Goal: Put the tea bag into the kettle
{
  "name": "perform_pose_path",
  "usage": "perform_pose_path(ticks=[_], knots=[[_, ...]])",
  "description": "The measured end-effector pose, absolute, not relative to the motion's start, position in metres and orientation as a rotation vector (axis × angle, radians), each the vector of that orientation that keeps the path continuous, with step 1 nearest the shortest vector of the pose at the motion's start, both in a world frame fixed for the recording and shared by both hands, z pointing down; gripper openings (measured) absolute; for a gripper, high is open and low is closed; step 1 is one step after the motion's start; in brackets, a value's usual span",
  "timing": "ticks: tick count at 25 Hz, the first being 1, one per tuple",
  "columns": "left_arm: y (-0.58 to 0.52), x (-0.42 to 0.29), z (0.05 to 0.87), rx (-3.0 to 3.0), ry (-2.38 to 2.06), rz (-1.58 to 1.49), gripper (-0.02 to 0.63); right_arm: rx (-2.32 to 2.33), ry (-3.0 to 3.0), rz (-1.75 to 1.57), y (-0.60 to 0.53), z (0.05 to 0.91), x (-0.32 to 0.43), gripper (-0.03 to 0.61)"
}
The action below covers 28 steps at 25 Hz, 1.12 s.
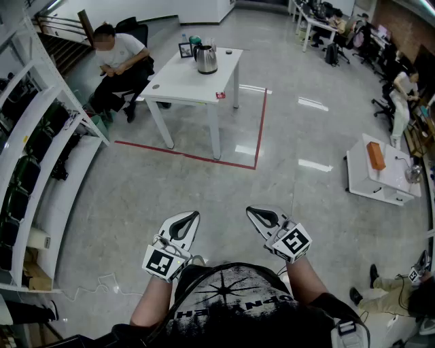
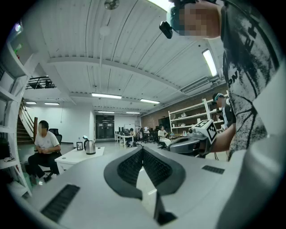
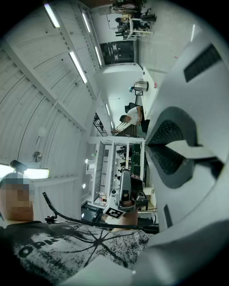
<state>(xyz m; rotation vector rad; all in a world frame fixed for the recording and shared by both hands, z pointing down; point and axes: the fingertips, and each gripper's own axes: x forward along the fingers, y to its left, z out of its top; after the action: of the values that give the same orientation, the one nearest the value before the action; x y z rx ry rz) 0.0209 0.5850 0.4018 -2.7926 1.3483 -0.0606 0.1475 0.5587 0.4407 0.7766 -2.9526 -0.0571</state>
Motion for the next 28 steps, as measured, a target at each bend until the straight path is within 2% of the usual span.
perform_pose_path(ticks=[12,28], knots=[[0.586,0.009,0.411,-2.777,1.345,-0.070,0.008,0.754,-2.985,0.016,0.560,0.441,0.138,0.009],[0.602,0.011,0.409,-2.762,1.377,-0.068,0.008,0.723,-2.985,-0.055,0.579,0.441,0.139,0.011]])
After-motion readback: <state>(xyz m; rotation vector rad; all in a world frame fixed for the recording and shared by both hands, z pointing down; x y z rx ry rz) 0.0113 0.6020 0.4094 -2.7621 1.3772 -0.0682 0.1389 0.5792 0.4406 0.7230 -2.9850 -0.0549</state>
